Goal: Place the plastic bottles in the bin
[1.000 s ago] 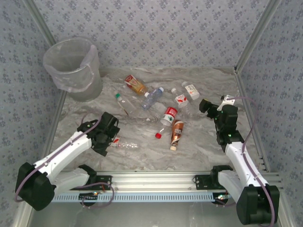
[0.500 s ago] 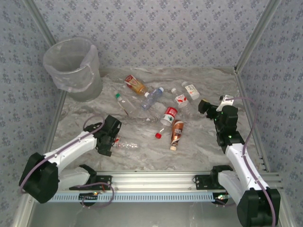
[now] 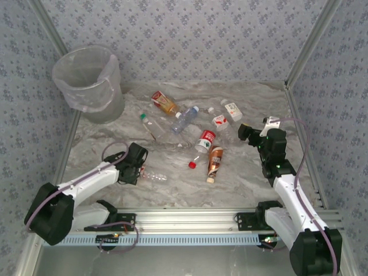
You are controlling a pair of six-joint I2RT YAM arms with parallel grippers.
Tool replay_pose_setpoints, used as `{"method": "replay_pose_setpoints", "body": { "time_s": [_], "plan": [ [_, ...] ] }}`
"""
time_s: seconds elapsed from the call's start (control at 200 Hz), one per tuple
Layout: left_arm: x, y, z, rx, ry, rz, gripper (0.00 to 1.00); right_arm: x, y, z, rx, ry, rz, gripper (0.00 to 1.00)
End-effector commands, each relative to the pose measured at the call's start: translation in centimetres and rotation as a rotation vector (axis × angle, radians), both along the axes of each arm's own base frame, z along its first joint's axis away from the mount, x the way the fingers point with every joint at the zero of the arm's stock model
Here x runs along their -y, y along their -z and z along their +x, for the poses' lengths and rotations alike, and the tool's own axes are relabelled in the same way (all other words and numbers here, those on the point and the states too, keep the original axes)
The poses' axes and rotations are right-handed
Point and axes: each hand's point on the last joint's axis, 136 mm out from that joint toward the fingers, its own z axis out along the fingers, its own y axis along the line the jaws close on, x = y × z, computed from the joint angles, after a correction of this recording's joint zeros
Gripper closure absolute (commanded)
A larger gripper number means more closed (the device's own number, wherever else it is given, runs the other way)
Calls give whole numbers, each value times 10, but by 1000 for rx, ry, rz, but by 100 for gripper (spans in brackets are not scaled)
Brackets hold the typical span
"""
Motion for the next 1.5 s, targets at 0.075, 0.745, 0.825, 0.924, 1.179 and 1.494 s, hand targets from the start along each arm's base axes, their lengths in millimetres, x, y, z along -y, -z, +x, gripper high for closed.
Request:
{"method": "replay_pose_setpoints", "body": {
  "time_s": [0.075,0.745,0.825,0.924,1.179,1.494],
  "plan": [
    [3,-9,18,99,120,19,39,-2,-20,0,46,2,-13,0],
    [4,-192,105,609,489,316,40,-12,-52,1,191,-2,36,0],
    [14,-218,118,705,509,316,40,-14,-57,1,198,-5,22,0],
    [21,-248,134,803,544,346,40,-21,-62,0,197,-43,-12,0],
    [2,-322,179,876,535,468,40,-37,-86,-3,158,-111,-25,0],
    [-63,-410,221,952,421,696,38,-53,-100,-4,139,-143,-42,0]
  ]
}}
